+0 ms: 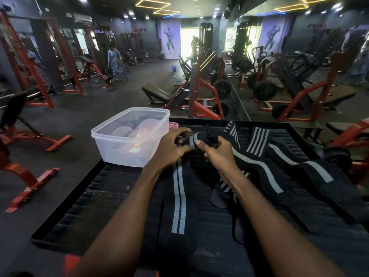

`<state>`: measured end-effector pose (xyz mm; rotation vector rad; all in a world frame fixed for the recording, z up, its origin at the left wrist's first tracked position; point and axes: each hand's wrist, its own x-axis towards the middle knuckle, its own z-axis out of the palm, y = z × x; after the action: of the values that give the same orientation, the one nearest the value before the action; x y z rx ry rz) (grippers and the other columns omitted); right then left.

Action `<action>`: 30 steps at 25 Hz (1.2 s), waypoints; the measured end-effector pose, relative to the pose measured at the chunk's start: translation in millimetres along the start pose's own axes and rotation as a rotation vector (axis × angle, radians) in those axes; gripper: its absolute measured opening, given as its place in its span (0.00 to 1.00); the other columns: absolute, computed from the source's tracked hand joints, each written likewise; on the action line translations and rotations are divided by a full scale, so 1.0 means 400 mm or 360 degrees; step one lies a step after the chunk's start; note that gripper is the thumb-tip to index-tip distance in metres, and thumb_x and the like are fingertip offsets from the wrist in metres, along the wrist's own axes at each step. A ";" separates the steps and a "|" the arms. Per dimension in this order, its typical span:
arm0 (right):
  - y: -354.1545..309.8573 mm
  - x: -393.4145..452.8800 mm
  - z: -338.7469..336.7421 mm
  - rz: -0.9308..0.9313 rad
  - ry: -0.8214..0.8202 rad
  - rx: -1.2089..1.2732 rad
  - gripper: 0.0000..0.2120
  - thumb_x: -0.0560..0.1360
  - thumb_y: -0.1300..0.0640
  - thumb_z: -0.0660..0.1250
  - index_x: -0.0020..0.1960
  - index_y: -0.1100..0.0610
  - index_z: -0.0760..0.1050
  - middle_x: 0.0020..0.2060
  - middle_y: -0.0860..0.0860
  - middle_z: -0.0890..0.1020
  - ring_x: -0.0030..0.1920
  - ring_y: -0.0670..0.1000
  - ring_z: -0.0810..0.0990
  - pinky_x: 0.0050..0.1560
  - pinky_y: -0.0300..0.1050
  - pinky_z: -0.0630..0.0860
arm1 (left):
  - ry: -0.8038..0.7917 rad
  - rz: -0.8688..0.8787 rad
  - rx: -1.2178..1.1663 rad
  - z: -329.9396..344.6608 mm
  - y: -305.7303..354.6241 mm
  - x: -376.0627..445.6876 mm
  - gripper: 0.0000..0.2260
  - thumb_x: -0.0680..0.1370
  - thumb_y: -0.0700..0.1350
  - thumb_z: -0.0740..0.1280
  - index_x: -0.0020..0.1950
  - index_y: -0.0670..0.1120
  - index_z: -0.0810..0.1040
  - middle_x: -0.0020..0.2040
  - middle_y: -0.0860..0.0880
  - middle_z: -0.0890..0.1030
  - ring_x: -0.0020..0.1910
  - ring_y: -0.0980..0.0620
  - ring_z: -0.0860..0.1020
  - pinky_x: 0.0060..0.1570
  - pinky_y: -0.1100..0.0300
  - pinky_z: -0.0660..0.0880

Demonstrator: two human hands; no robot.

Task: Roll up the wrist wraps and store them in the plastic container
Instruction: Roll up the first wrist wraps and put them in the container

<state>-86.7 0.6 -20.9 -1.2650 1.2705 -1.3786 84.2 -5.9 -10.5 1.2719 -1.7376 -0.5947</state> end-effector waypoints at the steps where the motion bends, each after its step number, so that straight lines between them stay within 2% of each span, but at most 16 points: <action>1: -0.005 -0.004 0.004 -0.0006 -0.0018 -0.0012 0.09 0.69 0.52 0.79 0.46 0.50 0.82 0.38 0.47 0.85 0.39 0.47 0.82 0.44 0.48 0.79 | -0.0064 0.0049 0.0056 -0.003 0.003 -0.007 0.26 0.67 0.49 0.72 0.65 0.49 0.78 0.61 0.51 0.80 0.57 0.55 0.78 0.59 0.63 0.73; 3: -0.009 -0.018 0.018 -0.0009 -0.0043 -0.0100 0.07 0.69 0.53 0.79 0.42 0.51 0.81 0.33 0.49 0.82 0.35 0.48 0.80 0.41 0.50 0.79 | -0.0161 0.0082 0.0124 -0.003 0.014 -0.024 0.29 0.66 0.50 0.71 0.67 0.49 0.76 0.62 0.50 0.80 0.60 0.54 0.78 0.61 0.62 0.73; 6: -0.008 -0.029 0.039 0.0070 -0.0119 -0.0091 0.07 0.70 0.54 0.78 0.44 0.53 0.81 0.35 0.54 0.84 0.36 0.50 0.80 0.41 0.53 0.80 | -0.0145 0.0103 0.0350 -0.006 0.040 -0.044 0.32 0.67 0.50 0.72 0.71 0.49 0.73 0.64 0.48 0.78 0.63 0.53 0.76 0.65 0.58 0.72; 9: -0.015 -0.037 0.047 0.0089 -0.0359 0.0185 0.02 0.75 0.58 0.74 0.46 0.57 0.83 0.34 0.51 0.82 0.35 0.49 0.78 0.37 0.45 0.76 | -0.0085 0.0115 0.0462 -0.029 0.062 -0.064 0.27 0.70 0.44 0.74 0.69 0.47 0.75 0.59 0.50 0.79 0.58 0.52 0.77 0.59 0.66 0.72; 12: -0.014 -0.044 0.053 0.0200 -0.0480 0.0357 0.04 0.78 0.58 0.70 0.48 0.58 0.82 0.36 0.54 0.80 0.37 0.52 0.77 0.36 0.44 0.75 | 0.0036 -0.0053 0.0490 -0.066 0.055 -0.105 0.23 0.70 0.47 0.76 0.65 0.49 0.77 0.58 0.50 0.81 0.57 0.51 0.79 0.56 0.62 0.73; 13: -0.009 -0.044 0.058 0.0174 -0.0444 0.0239 0.04 0.78 0.58 0.69 0.47 0.56 0.82 0.37 0.53 0.81 0.38 0.52 0.78 0.37 0.44 0.75 | 0.0103 -0.0100 0.0472 -0.078 0.052 -0.121 0.22 0.70 0.47 0.76 0.63 0.49 0.78 0.57 0.51 0.82 0.57 0.52 0.79 0.56 0.63 0.73; 15: 0.012 -0.038 0.068 0.0005 -0.0332 -0.0241 0.03 0.77 0.58 0.70 0.45 0.53 0.83 0.38 0.48 0.83 0.41 0.48 0.81 0.44 0.46 0.76 | 0.0240 -0.0176 0.0463 -0.096 0.046 -0.153 0.23 0.70 0.47 0.77 0.64 0.50 0.78 0.58 0.51 0.82 0.58 0.52 0.79 0.56 0.66 0.71; 17: 0.022 -0.048 0.075 -0.0158 -0.0353 -0.0636 0.06 0.75 0.59 0.72 0.50 0.53 0.85 0.44 0.48 0.86 0.47 0.47 0.82 0.53 0.42 0.76 | 0.0314 -0.0254 0.0505 -0.109 0.042 -0.178 0.26 0.70 0.47 0.78 0.67 0.48 0.74 0.61 0.49 0.82 0.60 0.50 0.78 0.58 0.64 0.71; 20: 0.032 -0.069 0.082 -0.0184 -0.0537 -0.0854 0.13 0.76 0.59 0.70 0.59 0.53 0.83 0.55 0.48 0.85 0.57 0.46 0.80 0.60 0.38 0.72 | 0.0324 -0.0384 0.0579 -0.123 0.026 -0.208 0.29 0.71 0.48 0.78 0.68 0.46 0.71 0.65 0.46 0.80 0.64 0.46 0.77 0.60 0.61 0.71; 23: 0.046 -0.080 0.091 -0.0153 -0.0534 -0.0910 0.15 0.76 0.57 0.70 0.62 0.52 0.82 0.60 0.49 0.84 0.63 0.51 0.80 0.67 0.43 0.72 | 0.0347 -0.0378 0.0686 -0.123 0.009 -0.232 0.29 0.72 0.44 0.77 0.71 0.47 0.72 0.66 0.44 0.76 0.66 0.45 0.75 0.63 0.63 0.67; 26: 0.046 -0.080 0.091 -0.0110 -0.0354 -0.0794 0.11 0.74 0.57 0.72 0.57 0.52 0.84 0.54 0.48 0.86 0.58 0.50 0.81 0.62 0.43 0.74 | 0.0385 -0.0398 0.0673 -0.115 0.003 -0.245 0.30 0.73 0.41 0.76 0.74 0.48 0.71 0.66 0.44 0.71 0.66 0.44 0.73 0.67 0.59 0.68; 29: 0.037 -0.075 0.081 -0.0045 -0.0119 -0.0657 0.02 0.71 0.55 0.75 0.43 0.51 0.84 0.42 0.45 0.85 0.48 0.50 0.83 0.52 0.44 0.77 | 0.0353 -0.0390 0.0678 -0.109 0.003 -0.249 0.30 0.74 0.40 0.75 0.75 0.48 0.69 0.67 0.44 0.70 0.66 0.44 0.73 0.66 0.59 0.68; 30: 0.033 -0.071 0.074 -0.0005 -0.0048 -0.0608 0.04 0.70 0.54 0.76 0.41 0.52 0.82 0.39 0.45 0.83 0.46 0.51 0.82 0.50 0.46 0.78 | 0.0354 -0.0383 0.0695 -0.108 0.005 -0.250 0.30 0.74 0.41 0.75 0.75 0.47 0.69 0.67 0.44 0.70 0.66 0.44 0.73 0.66 0.60 0.68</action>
<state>-54.3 23.0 -38.3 -1.5356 1.5612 -1.1466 129.3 92.3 -24.0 1.7954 -1.5872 -0.1947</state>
